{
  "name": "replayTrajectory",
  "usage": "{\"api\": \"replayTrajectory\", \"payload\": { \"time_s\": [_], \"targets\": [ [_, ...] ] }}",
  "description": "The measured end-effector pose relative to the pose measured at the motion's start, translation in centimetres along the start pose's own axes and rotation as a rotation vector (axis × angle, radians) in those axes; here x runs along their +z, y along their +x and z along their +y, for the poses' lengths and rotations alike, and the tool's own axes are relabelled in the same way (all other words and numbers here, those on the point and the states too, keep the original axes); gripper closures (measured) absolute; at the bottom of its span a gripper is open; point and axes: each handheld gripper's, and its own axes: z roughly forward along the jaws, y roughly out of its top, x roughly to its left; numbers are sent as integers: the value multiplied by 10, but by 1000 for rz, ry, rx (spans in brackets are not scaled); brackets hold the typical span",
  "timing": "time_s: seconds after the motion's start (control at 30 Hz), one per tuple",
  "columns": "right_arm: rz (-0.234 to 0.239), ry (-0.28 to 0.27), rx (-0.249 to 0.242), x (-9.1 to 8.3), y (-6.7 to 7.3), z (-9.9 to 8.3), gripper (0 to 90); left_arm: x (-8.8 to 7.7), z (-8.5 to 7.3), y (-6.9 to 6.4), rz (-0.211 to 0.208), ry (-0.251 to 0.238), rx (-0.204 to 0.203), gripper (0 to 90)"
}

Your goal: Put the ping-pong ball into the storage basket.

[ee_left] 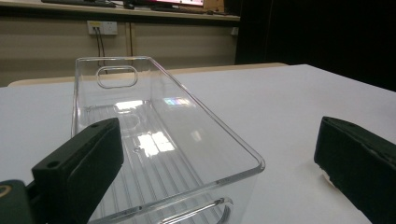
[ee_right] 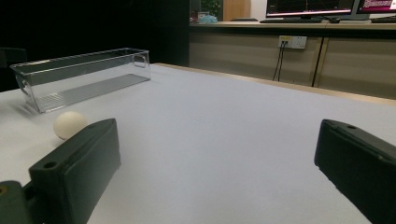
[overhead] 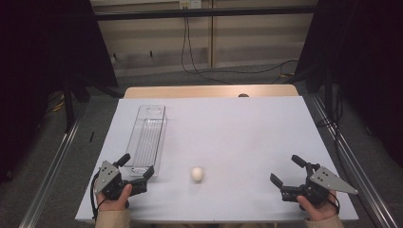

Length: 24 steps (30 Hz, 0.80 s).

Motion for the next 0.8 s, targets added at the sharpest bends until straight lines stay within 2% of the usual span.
{"api": "replayTrajectory", "payload": {
  "time_s": [0.43, 0.47, 0.67, 0.73, 0.8],
  "targets": [
    [3, 2, 1, 1, 0, 0, 0, 2, 1, -2, -7, 1, -1, 15],
    [3, 2, 1, 0, 0, 0, 0, 2, 1, -2, -13, 4, 7, 15],
    [-2, -2, 9, -1, 0, 0, 2, 4, 2, -4, -31, -1, 1, 15],
    [-2, -1, 9, -1, 0, 0, 2, 6, 3, -6, -36, -8, -13, 14],
    [-3, 3, 8, -1, 0, 0, 2, 6, 4, -7, -37, 2, -8, 14]
  ]
}}
